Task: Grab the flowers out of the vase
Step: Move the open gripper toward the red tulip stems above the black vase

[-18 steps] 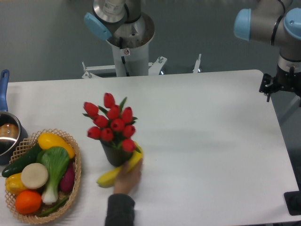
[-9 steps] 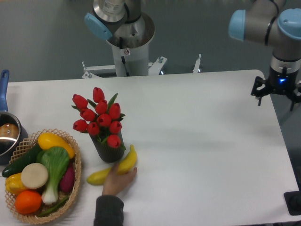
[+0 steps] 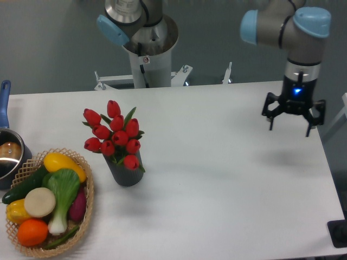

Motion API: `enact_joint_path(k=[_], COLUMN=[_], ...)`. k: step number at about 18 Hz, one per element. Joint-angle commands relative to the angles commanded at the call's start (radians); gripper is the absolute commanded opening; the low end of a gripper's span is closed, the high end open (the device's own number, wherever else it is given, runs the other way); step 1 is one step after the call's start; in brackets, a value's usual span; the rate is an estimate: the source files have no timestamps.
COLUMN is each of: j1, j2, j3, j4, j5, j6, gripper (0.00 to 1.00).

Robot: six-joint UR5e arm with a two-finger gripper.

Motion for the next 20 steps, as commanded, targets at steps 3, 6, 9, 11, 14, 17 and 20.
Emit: enact_joint_path(k=[3, 6, 9, 11, 14, 17, 20], j1=[-0.023, -0.023, -0.014, -0.019, -0.051, -0.109, -0.172], j2=[0.052, 0.1, 0.127, 0.143, 0.16, 0.14, 0.123], j3=[-0.075, -0.146, -0.195, -0.224, -0.244, -0.244, -0.244], j4=[0.003, 0.0, -0.003, -0.003, -0.003, 0.0, 0.0], j5=[-0.07, -0.315, -0.429, -0.497, -0.604, -0.644, -0.664], j6=[0.0, -0.001, 0.0, 0.0, -0.001, 0.006, 0.008], gripper=[1.0, 1.0, 1.0, 1.0, 1.0, 1.0, 1.0])
